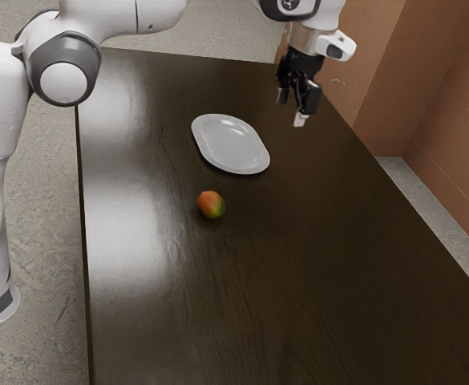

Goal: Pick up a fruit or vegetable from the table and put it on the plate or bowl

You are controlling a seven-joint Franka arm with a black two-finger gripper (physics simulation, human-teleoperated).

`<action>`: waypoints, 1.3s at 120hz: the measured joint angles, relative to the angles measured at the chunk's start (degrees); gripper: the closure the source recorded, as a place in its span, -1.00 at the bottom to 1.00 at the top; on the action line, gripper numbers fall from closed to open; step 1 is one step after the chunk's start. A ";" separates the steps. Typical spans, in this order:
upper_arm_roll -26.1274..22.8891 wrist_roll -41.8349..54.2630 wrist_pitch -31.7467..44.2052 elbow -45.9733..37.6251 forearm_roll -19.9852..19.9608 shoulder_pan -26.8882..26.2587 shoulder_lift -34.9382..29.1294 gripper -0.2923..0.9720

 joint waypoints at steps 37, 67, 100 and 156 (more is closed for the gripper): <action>-0.92 -0.25 1.11 0.14 0.06 -0.23 -0.38 -0.54; -3.53 -1.20 3.03 -26.30 -0.49 -1.32 -9.45 -0.54; -0.88 -4.52 9.49 -35.25 -0.97 0.59 -14.00 -0.54; -1.91 -4.55 16.70 -47.80 -3.05 -2.73 -17.11 -0.54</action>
